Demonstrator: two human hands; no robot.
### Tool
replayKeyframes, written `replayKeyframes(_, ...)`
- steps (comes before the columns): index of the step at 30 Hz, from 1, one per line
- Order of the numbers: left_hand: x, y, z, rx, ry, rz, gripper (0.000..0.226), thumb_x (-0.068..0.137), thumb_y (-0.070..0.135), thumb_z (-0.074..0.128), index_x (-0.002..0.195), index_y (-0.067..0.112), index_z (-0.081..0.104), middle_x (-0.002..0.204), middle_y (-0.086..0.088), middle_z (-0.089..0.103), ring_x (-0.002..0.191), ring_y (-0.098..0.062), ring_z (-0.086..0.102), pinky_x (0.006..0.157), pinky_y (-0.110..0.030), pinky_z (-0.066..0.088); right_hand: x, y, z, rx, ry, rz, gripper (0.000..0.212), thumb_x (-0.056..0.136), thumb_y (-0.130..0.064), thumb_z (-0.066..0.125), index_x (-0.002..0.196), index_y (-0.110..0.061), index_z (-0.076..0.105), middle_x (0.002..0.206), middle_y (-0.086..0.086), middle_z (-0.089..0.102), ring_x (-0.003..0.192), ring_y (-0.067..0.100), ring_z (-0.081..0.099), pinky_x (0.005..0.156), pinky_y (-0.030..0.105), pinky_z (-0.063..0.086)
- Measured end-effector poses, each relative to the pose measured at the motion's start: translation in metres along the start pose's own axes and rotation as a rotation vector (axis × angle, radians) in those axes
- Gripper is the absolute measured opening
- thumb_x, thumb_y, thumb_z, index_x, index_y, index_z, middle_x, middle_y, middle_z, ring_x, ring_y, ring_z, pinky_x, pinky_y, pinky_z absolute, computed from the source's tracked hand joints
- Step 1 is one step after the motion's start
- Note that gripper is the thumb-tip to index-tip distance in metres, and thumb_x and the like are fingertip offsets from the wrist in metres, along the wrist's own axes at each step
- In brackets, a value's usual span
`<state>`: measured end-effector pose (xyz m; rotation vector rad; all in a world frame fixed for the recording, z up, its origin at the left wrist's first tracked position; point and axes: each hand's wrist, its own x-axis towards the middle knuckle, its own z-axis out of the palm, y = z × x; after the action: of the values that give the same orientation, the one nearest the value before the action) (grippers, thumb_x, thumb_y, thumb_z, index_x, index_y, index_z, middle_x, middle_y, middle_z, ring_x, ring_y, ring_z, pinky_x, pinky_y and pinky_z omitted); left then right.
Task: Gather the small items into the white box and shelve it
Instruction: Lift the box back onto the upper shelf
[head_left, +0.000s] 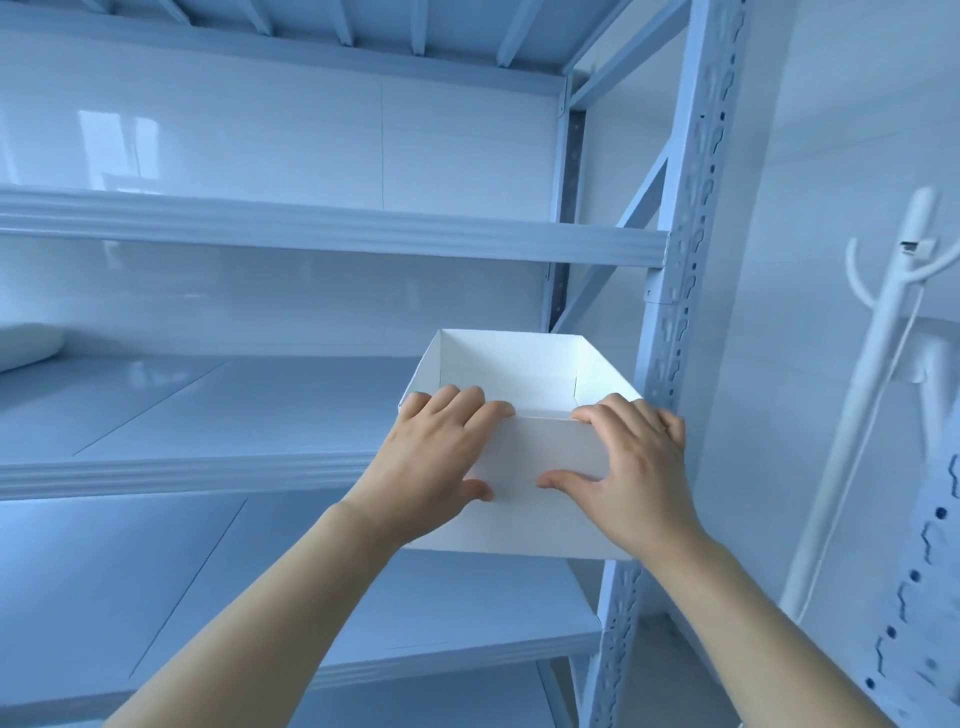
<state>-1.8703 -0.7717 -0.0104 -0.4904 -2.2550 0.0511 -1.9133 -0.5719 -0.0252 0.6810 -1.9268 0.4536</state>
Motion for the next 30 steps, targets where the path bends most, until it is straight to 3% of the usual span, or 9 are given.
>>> replayKeyframes(3, 0.003, 0.026, -0.017, 0.007, 0.019, 0.013, 0.072, 0.053, 0.036, 0.086, 0.113, 0.02, 0.051, 0.089, 0.004, 0.052, 0.08, -0.02, 0.046, 0.074, -0.029, 0.026, -0.009, 0.006, -0.032, -0.005, 0.031, -0.015, 0.059, 0.049, -0.049, 0.084, 0.091, -0.019, 0.056, 0.081, -0.004, 0.058, 0.08, 0.022, 0.055, 0.077, 0.026, 0.022)
replayKeyframes(11, 0.017, 0.082, -0.058, 0.042, 0.041, 0.075, 0.073, 0.054, 0.036, 0.086, 0.116, 0.02, 0.052, 0.091, 0.003, 0.054, 0.08, -0.019, 0.046, 0.074, -0.03, 0.034, -0.019, 0.023, -0.095, 0.011, 0.095, -0.018, 0.06, 0.051, -0.048, 0.085, 0.093, -0.019, 0.055, 0.082, -0.003, 0.058, 0.082, 0.017, 0.046, 0.078, 0.025, 0.021)
replayKeyframes(14, 0.026, 0.092, -0.073, 0.051, 0.079, 0.089, 0.074, 0.052, 0.037, 0.086, 0.116, 0.021, 0.052, 0.09, 0.004, 0.055, 0.08, -0.018, 0.046, 0.073, -0.028, 0.029, -0.013, 0.028, -0.113, 0.006, 0.125, -0.04, 0.06, 0.052, -0.047, 0.085, 0.095, -0.02, 0.053, 0.083, -0.003, 0.058, 0.083, 0.016, 0.043, 0.079, 0.024, 0.021)
replayKeyframes(30, 0.093, 0.076, -0.098, 0.133, 0.224, 0.128, 0.075, 0.053, 0.037, 0.087, 0.117, 0.022, 0.053, 0.087, 0.005, 0.053, 0.076, -0.018, 0.045, 0.072, -0.028, 0.027, 0.059, 0.055, -0.119, -0.024, 0.317, -0.126, 0.054, 0.059, -0.054, 0.073, 0.098, -0.022, 0.052, 0.085, -0.004, 0.059, 0.085, 0.015, 0.045, 0.082, 0.024, 0.025)
